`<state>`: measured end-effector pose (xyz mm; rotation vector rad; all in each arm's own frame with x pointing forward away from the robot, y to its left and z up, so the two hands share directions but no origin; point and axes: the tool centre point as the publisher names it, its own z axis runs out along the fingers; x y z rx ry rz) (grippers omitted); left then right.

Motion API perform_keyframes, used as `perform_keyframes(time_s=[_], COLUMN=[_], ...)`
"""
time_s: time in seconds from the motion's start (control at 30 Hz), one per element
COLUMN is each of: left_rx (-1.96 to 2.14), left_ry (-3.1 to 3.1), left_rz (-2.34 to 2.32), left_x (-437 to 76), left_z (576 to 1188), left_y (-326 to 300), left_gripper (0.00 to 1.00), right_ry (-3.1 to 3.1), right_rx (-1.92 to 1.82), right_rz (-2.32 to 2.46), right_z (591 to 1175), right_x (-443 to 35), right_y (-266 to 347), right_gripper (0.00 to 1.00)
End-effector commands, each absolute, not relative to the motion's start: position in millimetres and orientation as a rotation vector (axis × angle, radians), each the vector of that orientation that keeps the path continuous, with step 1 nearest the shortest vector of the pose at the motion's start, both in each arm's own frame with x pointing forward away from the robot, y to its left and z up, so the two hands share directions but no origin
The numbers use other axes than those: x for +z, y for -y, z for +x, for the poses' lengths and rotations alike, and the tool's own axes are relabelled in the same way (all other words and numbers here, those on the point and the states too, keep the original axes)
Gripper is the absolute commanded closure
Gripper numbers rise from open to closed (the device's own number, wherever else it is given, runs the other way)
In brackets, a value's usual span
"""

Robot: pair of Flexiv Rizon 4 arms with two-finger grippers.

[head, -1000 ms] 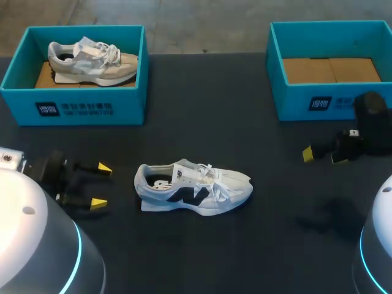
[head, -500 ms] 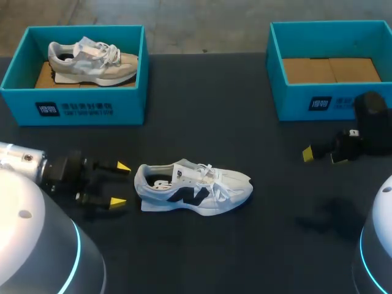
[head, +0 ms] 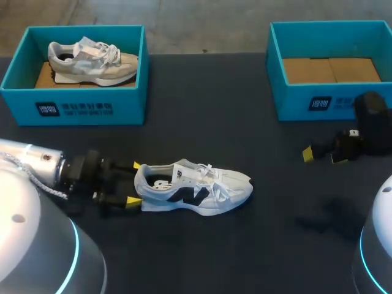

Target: Take the shoe out of the shoebox, open the shoe tongue, remove and reinsert the insole, then place the shoe into the shoebox

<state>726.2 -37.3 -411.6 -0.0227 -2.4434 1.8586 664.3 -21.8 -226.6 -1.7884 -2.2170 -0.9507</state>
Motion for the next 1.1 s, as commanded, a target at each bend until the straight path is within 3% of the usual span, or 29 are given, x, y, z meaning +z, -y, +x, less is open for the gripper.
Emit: perform_keyframes(time_s=[0.03, 0.77, 0.83, 0.87, 0.9, 0.93, 0.97, 1.1], left_rx=[1.876, 1.878, 1.875, 1.872, 1.875, 1.877, 1.878, 1.902], left_ry=[2.445, 2.417, 2.414, 2.413, 2.408, 2.407, 2.405, 2.405], left_rz=[0.0, 0.019, 0.024, 0.03, 0.036, 0.036, 0.038, 0.049], left_x=[-414.6, -421.1, -422.7, -423.6, -423.9, -424.0, -424.0, -423.4], left_z=[725.5, 722.1, 721.9, 721.8, 721.8, 721.8, 721.7, 720.3], left_y=[50.0, 69.2, 69.9, 70.2, 70.3, 70.3, 70.4, 70.4], left_gripper=[0.0, 0.02, 0.2, 0.49, 0.57, 0.75, 1.0, 1.0], right_ry=[2.217, 2.217, 2.217, 2.217, 2.217, 2.217, 2.217, 2.217], right_rx=[-0.948, -0.948, -0.948, -0.948, -0.948, -0.948, -0.948, -0.948], right_rz=[-1.792, -1.792, -1.792, -1.792, -1.792, -1.792, -1.792, -1.792], right_z=[663.7, 663.7, 663.7, 663.7, 663.7, 663.7, 663.7, 663.7], right_x=[-226.8, -226.8, -226.8, -226.8, -226.8, -226.8, -226.8, -226.8], right_y=[21.2, 21.2, 21.2, 21.2, 21.2, 21.2, 21.2, 21.2], right_gripper=[0.0, 0.0, 0.0, 0.0, 0.0, 0.0, 0.0, 0.0])
